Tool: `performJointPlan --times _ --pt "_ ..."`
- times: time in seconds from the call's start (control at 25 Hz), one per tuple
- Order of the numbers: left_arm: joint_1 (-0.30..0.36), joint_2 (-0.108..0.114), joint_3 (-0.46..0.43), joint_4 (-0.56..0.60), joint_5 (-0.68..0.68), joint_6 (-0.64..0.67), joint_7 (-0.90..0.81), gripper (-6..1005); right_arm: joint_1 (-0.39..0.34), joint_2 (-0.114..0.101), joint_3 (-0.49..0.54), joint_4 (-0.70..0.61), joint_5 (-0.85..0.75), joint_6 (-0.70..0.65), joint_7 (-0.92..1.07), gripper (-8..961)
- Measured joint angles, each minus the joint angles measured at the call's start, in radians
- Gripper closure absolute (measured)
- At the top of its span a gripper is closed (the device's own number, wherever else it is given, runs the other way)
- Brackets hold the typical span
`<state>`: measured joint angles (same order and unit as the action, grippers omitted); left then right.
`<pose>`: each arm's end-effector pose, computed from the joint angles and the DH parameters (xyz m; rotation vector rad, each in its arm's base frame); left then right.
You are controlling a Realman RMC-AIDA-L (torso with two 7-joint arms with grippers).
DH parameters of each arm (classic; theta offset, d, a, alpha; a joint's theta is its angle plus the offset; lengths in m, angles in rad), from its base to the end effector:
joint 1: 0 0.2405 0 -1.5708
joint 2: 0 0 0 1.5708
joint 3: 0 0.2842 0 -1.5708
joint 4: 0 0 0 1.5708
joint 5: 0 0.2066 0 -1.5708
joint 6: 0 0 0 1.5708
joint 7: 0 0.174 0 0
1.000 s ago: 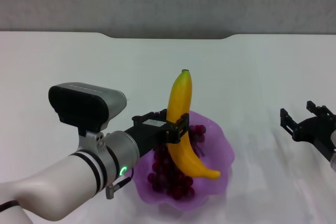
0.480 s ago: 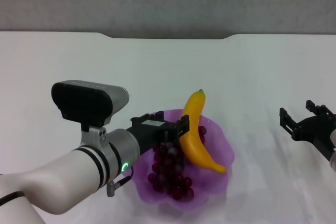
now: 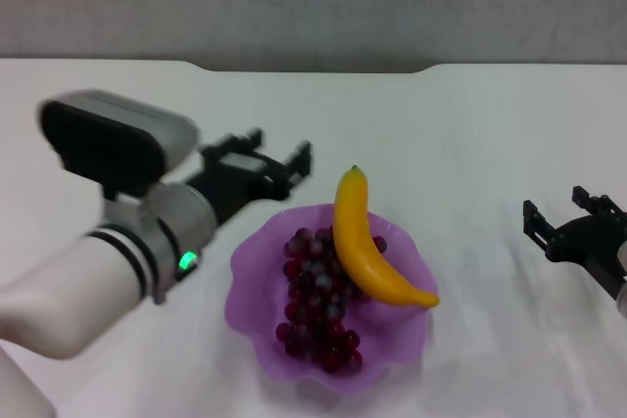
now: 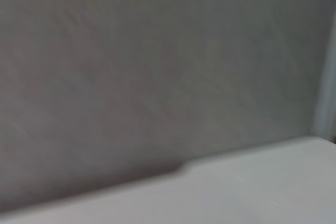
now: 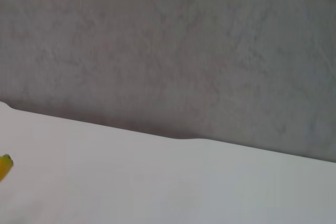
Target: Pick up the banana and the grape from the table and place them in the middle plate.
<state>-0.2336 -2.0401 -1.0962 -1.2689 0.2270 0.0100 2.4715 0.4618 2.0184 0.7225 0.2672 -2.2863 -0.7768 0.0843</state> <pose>-0.1986 0.3792 -0.0875 -2.0552 -0.7131 -0.5567 0.3663 0.3809 -0.0678 -1.8429 0.6540 0.3871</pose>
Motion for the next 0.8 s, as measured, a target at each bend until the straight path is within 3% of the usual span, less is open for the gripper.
performJointPlan --times 0.12,0.32,0.52,0.64,0.8 --pt "-0.007 0.001 -0.075 0.074 0.038 -0.091 0.007 349 0.0 0.0 0.0 0.003 -0.002 -0.002 0.0 228" --pt "-0.034 -0.002 -0.253 0.317 0.066 -0.353 0.078 349 0.0 0.0 0.0 0.008 -0.005 0.0 0.0 227" --pt "-0.121 -0.002 -0.443 0.708 -0.001 -0.672 0.137 349 0.0 0.001 0.0 0.006 -0.002 0.0 0.0 227" --pt "-0.153 -0.002 -0.494 0.852 -0.096 -0.757 0.169 349 0.0 0.002 0.001 0.006 0.0 0.0 0.0 227" --pt "-0.167 -0.001 -0.508 0.948 -0.185 -0.77 0.176 349 0.0 0.002 0.005 0.005 0.001 0.0 0.0 227"
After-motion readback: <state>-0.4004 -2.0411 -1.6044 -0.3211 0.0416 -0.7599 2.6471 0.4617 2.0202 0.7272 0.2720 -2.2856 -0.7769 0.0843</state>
